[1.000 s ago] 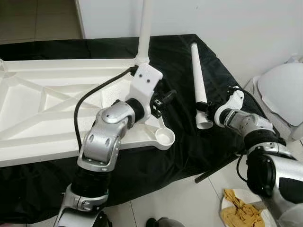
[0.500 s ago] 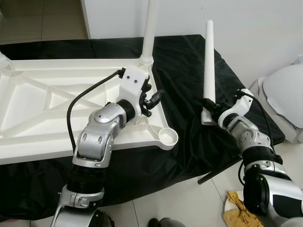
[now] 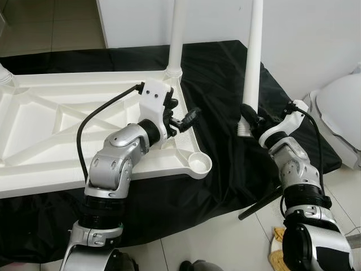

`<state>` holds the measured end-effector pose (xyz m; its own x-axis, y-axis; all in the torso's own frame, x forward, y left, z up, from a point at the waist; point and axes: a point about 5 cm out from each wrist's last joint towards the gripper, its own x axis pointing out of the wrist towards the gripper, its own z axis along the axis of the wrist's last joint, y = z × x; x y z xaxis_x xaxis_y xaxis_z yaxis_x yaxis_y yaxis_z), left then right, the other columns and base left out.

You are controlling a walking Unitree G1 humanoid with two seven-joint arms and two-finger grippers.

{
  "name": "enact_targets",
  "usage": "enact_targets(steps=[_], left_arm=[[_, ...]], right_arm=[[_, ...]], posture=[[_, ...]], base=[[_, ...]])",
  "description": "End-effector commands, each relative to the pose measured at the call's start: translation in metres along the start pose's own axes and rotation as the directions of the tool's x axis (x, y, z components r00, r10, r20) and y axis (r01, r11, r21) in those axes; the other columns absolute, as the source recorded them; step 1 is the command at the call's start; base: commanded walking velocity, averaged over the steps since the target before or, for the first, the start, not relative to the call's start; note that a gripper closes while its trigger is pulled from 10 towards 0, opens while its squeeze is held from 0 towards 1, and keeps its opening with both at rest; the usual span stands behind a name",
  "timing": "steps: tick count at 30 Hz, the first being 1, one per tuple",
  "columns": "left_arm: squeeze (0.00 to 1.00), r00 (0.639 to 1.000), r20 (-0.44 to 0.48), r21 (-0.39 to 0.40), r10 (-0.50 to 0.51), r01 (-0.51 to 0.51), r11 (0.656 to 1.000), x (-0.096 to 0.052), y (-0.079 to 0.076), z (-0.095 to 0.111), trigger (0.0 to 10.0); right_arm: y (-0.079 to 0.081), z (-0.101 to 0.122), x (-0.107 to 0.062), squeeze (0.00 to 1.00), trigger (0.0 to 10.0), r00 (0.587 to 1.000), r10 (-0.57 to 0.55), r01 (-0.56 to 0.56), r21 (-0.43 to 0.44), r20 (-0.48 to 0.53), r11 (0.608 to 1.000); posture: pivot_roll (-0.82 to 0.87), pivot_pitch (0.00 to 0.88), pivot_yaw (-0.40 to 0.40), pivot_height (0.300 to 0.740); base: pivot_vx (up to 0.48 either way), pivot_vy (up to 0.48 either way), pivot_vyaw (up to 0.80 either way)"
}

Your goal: Building children table

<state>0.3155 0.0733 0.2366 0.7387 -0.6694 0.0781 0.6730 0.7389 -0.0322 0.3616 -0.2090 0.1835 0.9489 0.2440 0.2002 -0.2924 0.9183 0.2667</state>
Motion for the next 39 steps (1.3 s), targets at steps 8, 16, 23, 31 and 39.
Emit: enact_targets(steps=[8,16,23,31,39], left_arm=[[0.16,0.997,0.046,-0.076,-0.056,0.06,0.995,-0.003,-0.001,0.009,10.0],[0.0,0.988,0.092,-0.138,-0.121,0.133,0.981,-0.007,-0.002,0.018,10.0],[0.0,0.947,0.127,-0.211,-0.296,0.317,0.924,-0.01,-0.016,0.025,10.0],[0.0,0.87,0.186,-0.267,-0.457,0.492,0.829,-0.011,-0.031,0.035,10.0],[0.0,0.905,0.139,-0.239,-0.401,0.424,0.873,0.001,-0.021,0.035,10.0]], right_arm=[[0.02,0.012,-0.001,0.0,10.0,0.987,0.135,-0.124,-0.121,0.09,0.985],[0.034,0.011,-0.001,0.0,10.0,0.971,0.209,-0.186,-0.191,0.112,0.964],[0.053,0.006,0.002,0.0,10.0,0.946,0.304,-0.272,-0.231,0.115,0.934],[0.063,-0.004,0.0,0.0,10.0,0.923,0.378,-0.35,-0.255,0.07,0.901],[0.071,-0.006,-0.002,0.0,10.0,0.899,0.435,-0.41,-0.261,0.046,0.874]], posture=[[-0.07,0.058,-0.05,0.74],[-0.05,0.047,-0.045,0.74],[-0.05,0.028,-0.032,0.74],[-0.04,0.015,-0.032,0.74],[-0.05,0.007,-0.033,0.74]], base=[[0.0,0.0,0.0],[0.0,0.0,0.0],[0.0,0.0,0.0],[0.0,0.0,0.0],[0.0,0.0,0.0]])
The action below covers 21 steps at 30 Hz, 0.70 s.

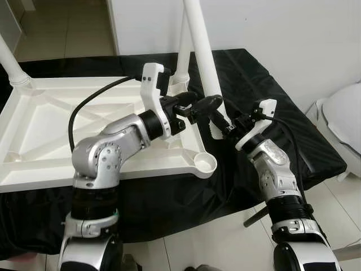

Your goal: Building children table

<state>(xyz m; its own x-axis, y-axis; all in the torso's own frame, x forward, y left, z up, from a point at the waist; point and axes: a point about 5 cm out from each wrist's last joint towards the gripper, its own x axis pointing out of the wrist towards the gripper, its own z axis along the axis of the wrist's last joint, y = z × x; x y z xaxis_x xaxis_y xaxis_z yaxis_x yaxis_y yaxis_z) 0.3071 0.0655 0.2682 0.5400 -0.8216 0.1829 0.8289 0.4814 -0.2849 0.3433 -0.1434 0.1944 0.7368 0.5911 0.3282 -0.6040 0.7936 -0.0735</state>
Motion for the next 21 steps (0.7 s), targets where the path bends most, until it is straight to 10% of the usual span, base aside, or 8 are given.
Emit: enact_targets(steps=[1,21], left_arm=[[0.0,0.988,-0.005,0.019,-0.156,0.156,0.988,0.003,-0.007,0.002,10.0],[0.0,0.996,-0.076,0.048,0.054,-0.05,0.998,0.009,0.024,-0.004,10.0]], right_arm=[[0.003,0.003,-0.001,0.0,10.0,1.0,0.024,-0.024,-0.018,0.015,1.0],[0.026,0.008,0.01,0.0,10.0,0.993,0.103,-0.103,-0.011,0.062,0.995]], posture=[[-0.05,0.007,-0.033,0.74],[-0.05,0.013,-0.032,0.74]], base=[[0.0,0.0,0.0],[0.0,0.0,0.0]])
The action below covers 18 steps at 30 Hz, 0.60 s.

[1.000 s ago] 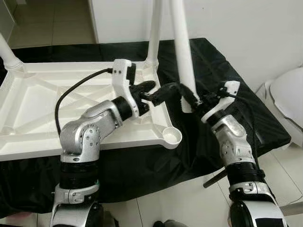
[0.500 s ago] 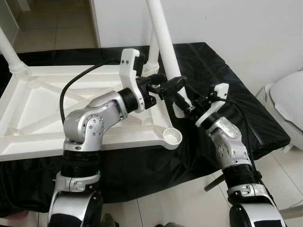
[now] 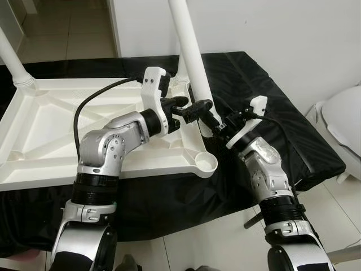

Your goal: Building children table

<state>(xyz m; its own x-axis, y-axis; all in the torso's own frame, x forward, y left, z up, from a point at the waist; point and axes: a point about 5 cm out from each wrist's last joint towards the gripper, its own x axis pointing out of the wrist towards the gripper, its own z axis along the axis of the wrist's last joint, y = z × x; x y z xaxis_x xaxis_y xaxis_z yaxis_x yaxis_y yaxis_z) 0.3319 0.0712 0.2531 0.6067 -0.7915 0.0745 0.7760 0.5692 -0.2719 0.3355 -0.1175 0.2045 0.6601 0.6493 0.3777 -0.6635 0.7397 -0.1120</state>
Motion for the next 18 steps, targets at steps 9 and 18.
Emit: enact_targets(steps=[9,18], left_arm=[[0.0,0.999,0.036,0.059,-0.038,0.035,0.998,0.009,0.002,0.021,10.0],[0.0,0.997,0.081,0.098,0.006,-0.014,0.995,0.013,0.015,0.049,10.0]], right_arm=[[0.011,-0.007,-0.005,0.0,10.0,0.996,0.075,-0.074,0.012,-0.038,0.997],[0.018,-0.011,-0.011,0.0,10.0,0.994,0.095,-0.094,0.013,-0.062,0.995]], posture=[[-0.04,0.018,-0.039,0.74],[-0.04,0.034,-0.031,0.74]], base=[[0.0,0.0,0.0],[0.0,0.0,0.0]])
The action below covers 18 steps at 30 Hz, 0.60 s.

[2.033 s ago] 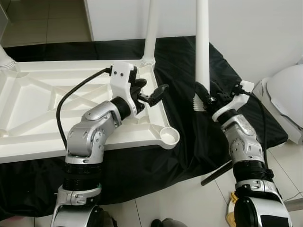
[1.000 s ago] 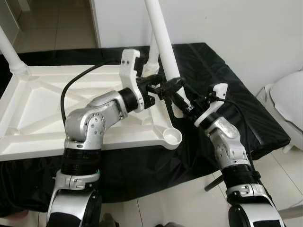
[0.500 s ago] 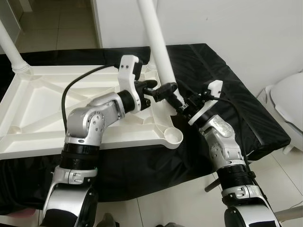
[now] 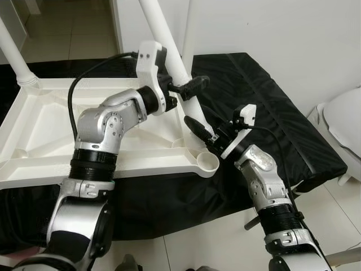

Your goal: Building children table

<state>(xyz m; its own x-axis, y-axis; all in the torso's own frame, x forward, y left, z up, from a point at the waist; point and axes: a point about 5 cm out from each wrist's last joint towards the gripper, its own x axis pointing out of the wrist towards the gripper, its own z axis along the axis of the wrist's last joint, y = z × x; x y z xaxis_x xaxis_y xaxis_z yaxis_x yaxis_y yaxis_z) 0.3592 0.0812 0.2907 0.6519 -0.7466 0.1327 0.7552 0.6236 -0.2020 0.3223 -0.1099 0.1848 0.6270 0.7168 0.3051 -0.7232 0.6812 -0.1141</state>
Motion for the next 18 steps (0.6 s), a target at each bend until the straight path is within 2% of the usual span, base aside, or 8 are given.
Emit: enact_targets(steps=[1,9,10,12,13,16,18], left_arm=[[0.0,0.999,0.01,0.02,-0.039,0.038,0.999,0.002,-0.001,0.006,10.0],[0.0,0.999,0.043,0.047,-0.012,0.01,0.999,0.006,0.006,0.025,10.0],[0.0,0.999,0.052,0.052,-0.012,0.009,0.999,0.007,0.006,0.028,1.6],[0.0,0.998,0.058,0.055,-0.011,0.008,0.998,0.007,0.006,0.03,1.6],[0.0,0.997,0.069,0.05,-0.027,0.024,0.998,0.007,0.005,0.032,0.0],[0.0,0.996,0.084,0.055,-0.04,0.036,0.998,0.006,0.001,0.035,0.0],[0.0,0.993,0.102,0.095,-0.053,0.043,0.995,0.007,-0.001,0.038,0.0]], right_arm=[[0.001,0.004,0.0,0.0,10.0,1.0,0.015,-0.015,-0.017,0.005,1.0],[0.004,0.003,-0.003,0.0,10.0,1.0,0.017,-0.017,-0.019,-0.004,1.0],[0.003,0.003,-0.003,0.0,10.0,1.0,0.014,-0.014,-0.02,-0.004,1.0],[0.003,0.003,-0.002,0.0,10.0,1.0,0.011,-0.011,-0.021,-0.004,1.0],[0.003,0.004,-0.002,0.0,10.0,1.0,0.009,-0.009,-0.022,-0.004,1.0],[0.001,0.004,-0.001,0.0,10.0,1.0,-0.007,0.006,-0.028,-0.008,1.0],[-0.002,0.006,0.001,0.0,10.0,1.0,-0.022,0.021,-0.024,-0.016,0.999]], posture=[[-0.04,0.034,-0.031,0.74],[-0.04,0.046,-0.025,0.74],[-0.04,0.047,-0.025,0.74],[-0.04,0.048,-0.024,0.74],[-0.04,0.05,-0.022,0.74],[-0.04,0.053,-0.026,0.74],[-0.03,0.055,-0.03,0.74]], base=[[0.0,0.0,0.0],[0.0,0.0,0.0],[0.0,0.0,0.0],[0.0,0.0,0.0],[0.0,0.0,0.0],[0.0,0.0,0.0],[0.0,0.0,0.0]])
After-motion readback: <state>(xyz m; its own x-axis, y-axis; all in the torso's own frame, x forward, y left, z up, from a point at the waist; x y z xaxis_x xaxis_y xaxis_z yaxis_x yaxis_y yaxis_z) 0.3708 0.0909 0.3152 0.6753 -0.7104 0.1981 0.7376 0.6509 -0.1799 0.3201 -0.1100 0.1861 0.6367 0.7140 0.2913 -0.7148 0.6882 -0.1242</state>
